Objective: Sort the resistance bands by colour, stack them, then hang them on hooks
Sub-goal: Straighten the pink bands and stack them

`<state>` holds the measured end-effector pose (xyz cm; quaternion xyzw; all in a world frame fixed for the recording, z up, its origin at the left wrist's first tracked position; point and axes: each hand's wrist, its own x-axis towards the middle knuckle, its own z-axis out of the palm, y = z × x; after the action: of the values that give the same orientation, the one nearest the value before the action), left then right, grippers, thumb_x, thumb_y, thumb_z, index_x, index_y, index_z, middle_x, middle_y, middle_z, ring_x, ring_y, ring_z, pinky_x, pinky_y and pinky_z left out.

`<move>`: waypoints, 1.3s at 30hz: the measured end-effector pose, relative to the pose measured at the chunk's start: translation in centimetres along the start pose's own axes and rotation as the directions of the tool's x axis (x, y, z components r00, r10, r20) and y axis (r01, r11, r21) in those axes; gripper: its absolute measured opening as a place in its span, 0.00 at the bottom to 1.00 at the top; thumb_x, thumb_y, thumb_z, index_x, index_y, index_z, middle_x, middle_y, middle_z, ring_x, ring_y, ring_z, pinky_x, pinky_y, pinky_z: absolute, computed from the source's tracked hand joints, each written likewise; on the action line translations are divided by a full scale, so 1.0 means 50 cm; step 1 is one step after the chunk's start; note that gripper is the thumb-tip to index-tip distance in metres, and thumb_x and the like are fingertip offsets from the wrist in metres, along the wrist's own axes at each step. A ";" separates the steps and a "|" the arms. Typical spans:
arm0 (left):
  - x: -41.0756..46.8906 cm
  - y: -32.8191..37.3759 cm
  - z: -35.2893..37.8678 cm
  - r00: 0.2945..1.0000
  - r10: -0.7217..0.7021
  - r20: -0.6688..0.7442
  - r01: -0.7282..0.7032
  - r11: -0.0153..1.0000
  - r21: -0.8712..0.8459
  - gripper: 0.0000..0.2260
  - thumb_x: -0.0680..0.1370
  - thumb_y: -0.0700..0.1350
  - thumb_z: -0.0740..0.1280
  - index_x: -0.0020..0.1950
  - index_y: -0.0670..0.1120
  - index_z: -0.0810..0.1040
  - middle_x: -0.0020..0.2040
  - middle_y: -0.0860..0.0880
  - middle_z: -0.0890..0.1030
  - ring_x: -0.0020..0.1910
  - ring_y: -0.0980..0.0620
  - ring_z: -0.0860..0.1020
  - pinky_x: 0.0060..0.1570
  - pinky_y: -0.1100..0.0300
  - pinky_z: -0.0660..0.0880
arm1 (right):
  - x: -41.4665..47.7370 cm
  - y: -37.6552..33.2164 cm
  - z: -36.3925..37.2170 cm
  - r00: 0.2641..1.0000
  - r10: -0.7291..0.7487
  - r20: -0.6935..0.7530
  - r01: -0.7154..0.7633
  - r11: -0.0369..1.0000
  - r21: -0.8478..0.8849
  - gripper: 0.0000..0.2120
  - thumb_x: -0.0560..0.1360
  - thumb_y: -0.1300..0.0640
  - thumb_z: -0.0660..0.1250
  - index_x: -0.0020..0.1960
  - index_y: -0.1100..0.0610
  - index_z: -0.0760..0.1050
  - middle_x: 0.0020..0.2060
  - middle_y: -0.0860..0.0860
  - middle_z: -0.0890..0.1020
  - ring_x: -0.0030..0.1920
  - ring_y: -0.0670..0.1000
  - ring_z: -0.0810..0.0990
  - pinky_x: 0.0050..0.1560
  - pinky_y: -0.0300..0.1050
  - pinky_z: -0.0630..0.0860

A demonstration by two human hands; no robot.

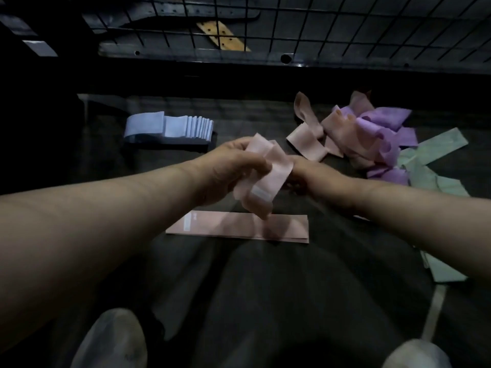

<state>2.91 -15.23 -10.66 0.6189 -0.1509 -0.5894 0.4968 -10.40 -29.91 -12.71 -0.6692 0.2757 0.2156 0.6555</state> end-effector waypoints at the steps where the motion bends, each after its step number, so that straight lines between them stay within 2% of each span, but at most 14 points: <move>1: -0.002 0.000 -0.002 0.999 -0.014 0.029 0.014 1.000 -0.020 0.16 0.77 0.35 0.65 0.64 0.45 0.78 0.57 0.40 0.81 0.55 0.41 0.81 0.52 0.46 0.80 | 0.005 -0.005 0.010 0.999 0.035 0.017 -0.039 0.932 0.360 0.18 0.80 0.52 0.55 0.63 0.58 0.76 0.52 0.55 0.82 0.56 0.57 0.79 0.62 0.52 0.71; 2: -0.004 0.001 -0.003 0.999 -0.025 0.046 0.027 0.999 -0.046 0.16 0.77 0.34 0.64 0.64 0.44 0.78 0.55 0.40 0.82 0.53 0.42 0.82 0.50 0.49 0.80 | 0.008 -0.011 0.016 0.997 0.065 0.033 -0.072 0.801 0.594 0.22 0.80 0.51 0.53 0.65 0.61 0.76 0.55 0.59 0.82 0.58 0.61 0.79 0.65 0.56 0.71; 3: -0.006 0.000 -0.005 0.998 -0.032 0.051 0.036 0.997 -0.067 0.16 0.77 0.34 0.63 0.64 0.42 0.77 0.53 0.40 0.82 0.50 0.43 0.82 0.48 0.51 0.80 | 0.015 -0.012 0.014 0.996 0.078 0.030 -0.076 0.691 0.719 0.25 0.79 0.50 0.51 0.67 0.62 0.75 0.61 0.62 0.80 0.64 0.64 0.77 0.69 0.59 0.68; 5: -0.014 0.000 -0.008 0.997 -0.047 0.062 0.052 0.995 -0.080 0.14 0.78 0.35 0.63 0.62 0.40 0.77 0.50 0.41 0.82 0.48 0.46 0.81 0.48 0.53 0.80 | 0.016 -0.036 0.011 0.999 0.032 0.026 -0.040 0.573 0.819 0.27 0.80 0.47 0.49 0.65 0.61 0.77 0.64 0.63 0.78 0.67 0.64 0.75 0.70 0.63 0.66; 7: -0.019 -0.001 -0.014 0.995 -0.081 0.062 0.086 0.993 -0.076 0.13 0.78 0.36 0.62 0.61 0.44 0.77 0.49 0.43 0.81 0.46 0.47 0.82 0.50 0.54 0.80 | 0.018 -0.063 0.005 1.000 -0.011 0.005 0.001 0.495 0.869 0.24 0.82 0.44 0.52 0.60 0.60 0.77 0.56 0.61 0.83 0.59 0.62 0.82 0.63 0.62 0.72; 11: -0.025 -0.001 -0.027 0.977 -0.198 0.078 0.209 0.961 -0.180 0.14 0.78 0.40 0.62 0.63 0.43 0.76 0.50 0.43 0.81 0.47 0.46 0.82 0.49 0.53 0.80 | 0.034 -0.086 -0.005 0.968 0.158 -0.195 0.027 0.708 0.706 0.10 0.81 0.58 0.61 0.59 0.61 0.76 0.55 0.57 0.83 0.53 0.55 0.84 0.53 0.55 0.82; 13: -0.028 -0.002 -0.032 0.956 -0.272 0.109 0.291 0.924 -0.248 0.14 0.78 0.42 0.62 0.62 0.41 0.76 0.49 0.44 0.82 0.45 0.47 0.82 0.49 0.54 0.79 | 0.045 -0.083 -0.009 0.948 0.176 -0.264 0.049 0.742 0.668 0.07 0.81 0.62 0.61 0.56 0.59 0.76 0.51 0.56 0.82 0.51 0.54 0.84 0.48 0.52 0.84; 17: -0.036 -0.017 -0.043 0.938 -0.315 0.145 0.343 0.906 -0.249 0.12 0.79 0.44 0.61 0.58 0.39 0.78 0.47 0.45 0.83 0.44 0.47 0.82 0.47 0.55 0.78 | 0.060 -0.070 -0.027 0.905 0.228 -0.359 0.078 0.741 0.667 0.13 0.81 0.59 0.63 0.65 0.58 0.73 0.49 0.56 0.85 0.48 0.54 0.86 0.41 0.53 0.83; 21: -0.039 -0.038 -0.057 0.940 -0.316 0.132 0.336 0.925 -0.179 0.12 0.76 0.43 0.66 0.56 0.39 0.79 0.47 0.42 0.82 0.43 0.47 0.82 0.49 0.55 0.77 | 0.065 -0.068 -0.031 0.871 0.220 -0.438 0.115 0.777 0.619 0.13 0.82 0.60 0.60 0.66 0.58 0.73 0.52 0.56 0.85 0.47 0.53 0.86 0.38 0.55 0.83; 25: -0.035 -0.047 -0.066 0.950 -0.278 0.139 0.282 0.959 -0.005 0.14 0.78 0.42 0.65 0.63 0.39 0.76 0.56 0.37 0.83 0.56 0.42 0.82 0.62 0.50 0.75 | 0.051 -0.075 -0.028 0.902 0.113 -0.416 0.161 0.807 0.568 0.12 0.82 0.62 0.60 0.63 0.57 0.76 0.46 0.53 0.84 0.41 0.48 0.85 0.39 0.50 0.83; 28: -0.030 -0.045 -0.064 0.966 -0.236 0.107 0.243 0.968 -0.056 0.13 0.80 0.38 0.63 0.64 0.43 0.76 0.55 0.40 0.84 0.55 0.44 0.83 0.55 0.50 0.80 | 0.036 -0.080 -0.021 0.931 0.071 -0.359 0.157 0.809 0.567 0.10 0.81 0.64 0.61 0.59 0.56 0.77 0.43 0.51 0.85 0.41 0.47 0.84 0.37 0.45 0.83; 33: -0.015 -0.037 -0.063 0.987 -0.159 -0.027 0.159 0.987 0.017 0.13 0.79 0.35 0.62 0.61 0.46 0.79 0.53 0.45 0.85 0.52 0.48 0.84 0.51 0.54 0.81 | 0.019 -0.091 -0.019 0.937 0.027 -0.349 0.211 0.752 0.624 0.10 0.80 0.68 0.62 0.59 0.61 0.75 0.48 0.56 0.84 0.47 0.51 0.85 0.41 0.46 0.83; 36: -0.008 -0.034 -0.061 0.990 -0.124 -0.072 0.126 0.991 0.031 0.14 0.79 0.34 0.63 0.62 0.46 0.78 0.54 0.46 0.84 0.52 0.49 0.84 0.50 0.56 0.80 | 0.019 -0.110 -0.030 0.920 -0.006 -0.391 0.266 0.742 0.615 0.09 0.79 0.70 0.61 0.53 0.60 0.76 0.44 0.55 0.84 0.44 0.50 0.85 0.41 0.44 0.84; 39: -0.001 -0.040 -0.063 0.977 -0.095 -0.194 0.127 0.978 0.163 0.11 0.78 0.35 0.67 0.58 0.45 0.79 0.54 0.47 0.83 0.53 0.49 0.82 0.51 0.56 0.79 | 0.023 -0.128 -0.054 0.896 0.009 -0.445 0.306 0.713 0.631 0.10 0.79 0.70 0.61 0.57 0.60 0.75 0.44 0.54 0.83 0.41 0.48 0.85 0.39 0.43 0.83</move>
<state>4.89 -12.88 -12.81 0.7195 -0.1203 -0.5408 0.4187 -5.55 -32.76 -8.45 -0.4291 0.4125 -0.1044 0.7968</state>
